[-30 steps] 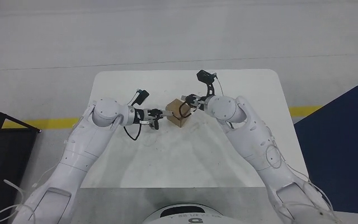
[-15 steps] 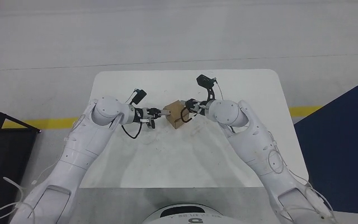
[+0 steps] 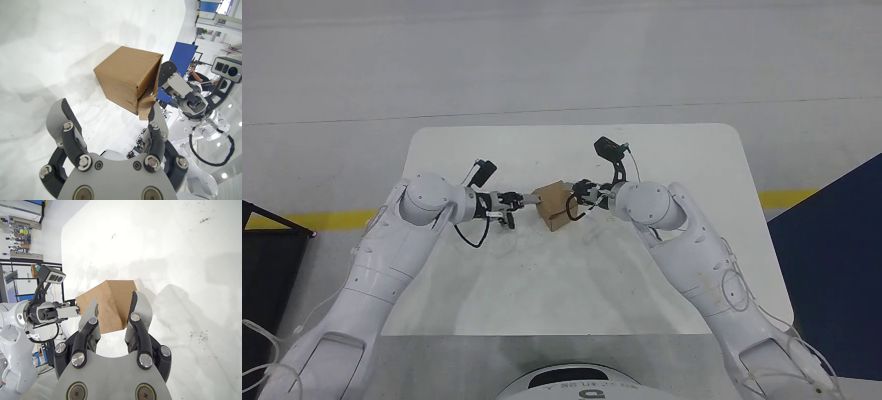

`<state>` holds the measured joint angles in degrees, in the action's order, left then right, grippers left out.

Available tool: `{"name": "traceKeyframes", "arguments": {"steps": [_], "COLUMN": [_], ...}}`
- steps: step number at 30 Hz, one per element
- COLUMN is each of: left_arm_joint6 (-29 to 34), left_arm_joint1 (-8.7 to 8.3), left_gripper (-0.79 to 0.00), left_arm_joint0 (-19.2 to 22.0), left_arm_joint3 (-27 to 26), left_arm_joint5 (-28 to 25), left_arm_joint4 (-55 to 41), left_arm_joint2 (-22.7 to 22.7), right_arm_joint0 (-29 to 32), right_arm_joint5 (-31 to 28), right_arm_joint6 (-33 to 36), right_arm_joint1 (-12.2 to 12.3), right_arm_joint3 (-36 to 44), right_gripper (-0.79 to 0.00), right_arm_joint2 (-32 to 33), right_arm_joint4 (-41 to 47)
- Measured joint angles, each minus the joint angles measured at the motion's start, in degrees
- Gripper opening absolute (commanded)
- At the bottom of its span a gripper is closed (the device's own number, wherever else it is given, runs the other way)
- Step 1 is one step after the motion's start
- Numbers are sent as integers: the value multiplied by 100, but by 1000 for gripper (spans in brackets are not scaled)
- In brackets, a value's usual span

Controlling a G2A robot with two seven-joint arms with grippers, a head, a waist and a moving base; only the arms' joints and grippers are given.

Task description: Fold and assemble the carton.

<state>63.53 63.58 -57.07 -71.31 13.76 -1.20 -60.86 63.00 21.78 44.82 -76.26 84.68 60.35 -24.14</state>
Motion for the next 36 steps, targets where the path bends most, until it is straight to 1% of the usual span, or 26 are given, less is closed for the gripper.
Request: {"name": "traceKeyframes", "arguments": {"steps": [1,2,5,9,11,14,19,26,31,33,35,36], "left_arm_joint6": [22,33,56,38,47,113,149,223,213,232,301,324], "left_arm_joint1": [-18,-30,-60,-61,-46,-16,38,49,-5,-42,-86,-105], "left_gripper": [0,-31,-80,-68,-129,-169,-148,-108,-111,-126,-160,-160], "left_arm_joint0": [-38,-65,-142,-170,-119,13,228,353,313,247,172,145], "left_arm_joint3": [-42,-75,-170,-196,-151,-26,186,417,484,474,422,390], "left_arm_joint5": [30,55,141,220,278,328,257,243,236,234,253,261], "left_arm_joint4": [10,13,-19,-74,-69,-29,-143,-137,-253,-236,-201,-189], "left_arm_joint2": [-36,-62,-131,-105,-31,113,256,332,142,56,-29,-67], "right_arm_joint0": [-6,-9,-15,-7,-7,-27,-47,-35,-32,-32,-34,-37], "right_arm_joint5": [0,0,2,-16,-31,-32,-41,7,16,17,24,28], "right_arm_joint6": [-14,-23,-37,-71,-81,-77,-56,-125,-131,-134,-142,-145], "right_arm_joint1": [-4,-7,-12,-24,-31,-40,-43,-29,-31,-32,-37,-40], "right_arm_joint3": [-19,-25,-33,-50,-60,-74,-87,-65,-50,-46,-49,-54], "right_gripper": [-419,-416,-409,-403,-403,-403,-400,-409,-413,-409,-413,-413], "right_arm_joint2": [-12,-22,-43,-87,-136,-179,-244,-306,-294,-300,-318,-327], "right_arm_joint4": [19,33,74,153,161,194,158,-75,-12,2,20,33]}}
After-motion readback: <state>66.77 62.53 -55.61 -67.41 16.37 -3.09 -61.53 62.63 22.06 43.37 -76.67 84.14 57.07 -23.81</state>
